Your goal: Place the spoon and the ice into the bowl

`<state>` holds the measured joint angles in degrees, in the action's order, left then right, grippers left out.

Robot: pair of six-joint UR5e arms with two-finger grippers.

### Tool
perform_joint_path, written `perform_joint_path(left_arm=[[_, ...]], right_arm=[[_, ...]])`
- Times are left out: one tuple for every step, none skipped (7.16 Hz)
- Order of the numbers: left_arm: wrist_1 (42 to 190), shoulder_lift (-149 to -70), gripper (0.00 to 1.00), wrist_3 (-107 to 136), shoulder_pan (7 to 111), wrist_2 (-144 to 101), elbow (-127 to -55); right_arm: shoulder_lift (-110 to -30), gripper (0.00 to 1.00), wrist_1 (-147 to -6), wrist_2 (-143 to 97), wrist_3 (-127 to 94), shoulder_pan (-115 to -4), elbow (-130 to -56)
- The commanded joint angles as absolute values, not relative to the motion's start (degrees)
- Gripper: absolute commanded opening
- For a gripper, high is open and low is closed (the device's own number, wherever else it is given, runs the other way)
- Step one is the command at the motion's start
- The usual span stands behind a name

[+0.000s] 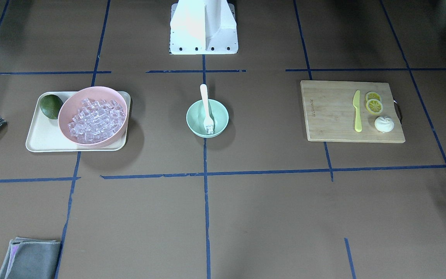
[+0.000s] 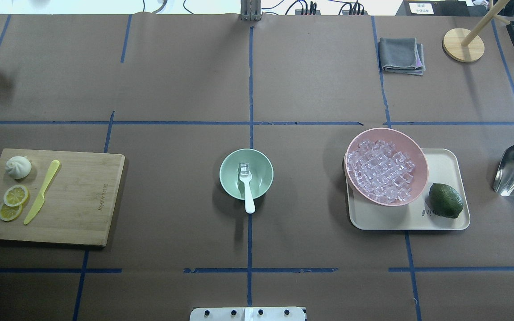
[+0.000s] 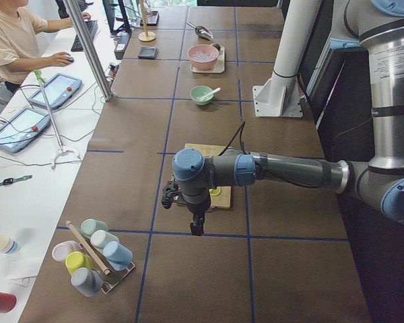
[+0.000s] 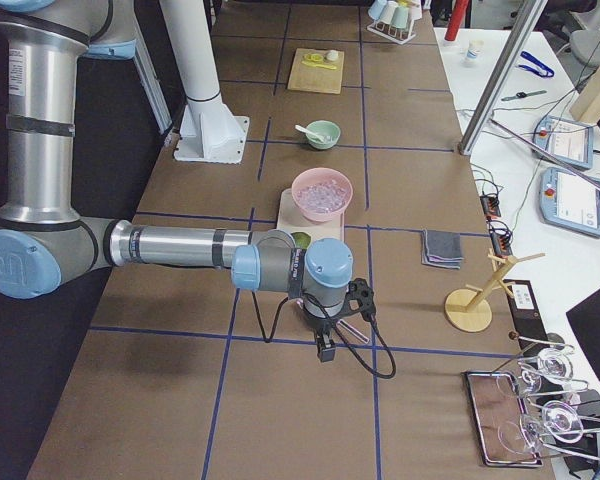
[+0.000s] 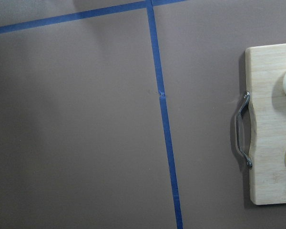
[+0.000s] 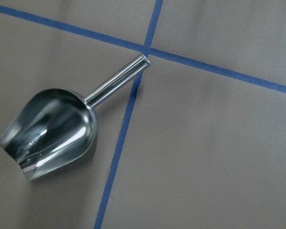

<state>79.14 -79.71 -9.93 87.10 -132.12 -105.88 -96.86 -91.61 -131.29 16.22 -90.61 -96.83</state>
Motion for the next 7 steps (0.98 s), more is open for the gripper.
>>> perform_joint_path(left_arm=[[79.19,-79.80,1.00,-9.93,87.01,-132.19,-105.91],[79.19,-79.72,1.00,-9.93,87.10,-132.19,-106.00],[79.10,-79.72,1.00,-9.93,87.10,-132.27,-106.08],[79.01,-79.63,1.00,-9.93,87.19,-132.28,-106.87],[79.10,-79.63,1.00,-9.93,87.10,-132.28,-106.70],[79.01,-79.63,1.00,-9.93,87.10,-132.28,-107.05],[79.01,-79.72,1.00,-9.93,87.10,-132.19,-107.05]], right_arm=[[-96.86,0.99,-91.50,-131.48,16.00,-90.62,-96.68],[-97.03,0.99,-91.67,-131.83,15.82,-90.62,-96.68],[-97.03,0.99,-91.67,-132.01,15.82,-90.53,-96.68],[-96.94,0.99,-91.67,-132.10,15.65,-90.53,-96.42],[-96.86,0.99,-91.58,-132.10,15.64,-90.44,-96.16],[-96.86,0.99,-91.67,-132.27,15.64,-90.44,-96.15],[-96.68,0.99,-91.67,-132.71,15.56,-90.35,-96.07]])
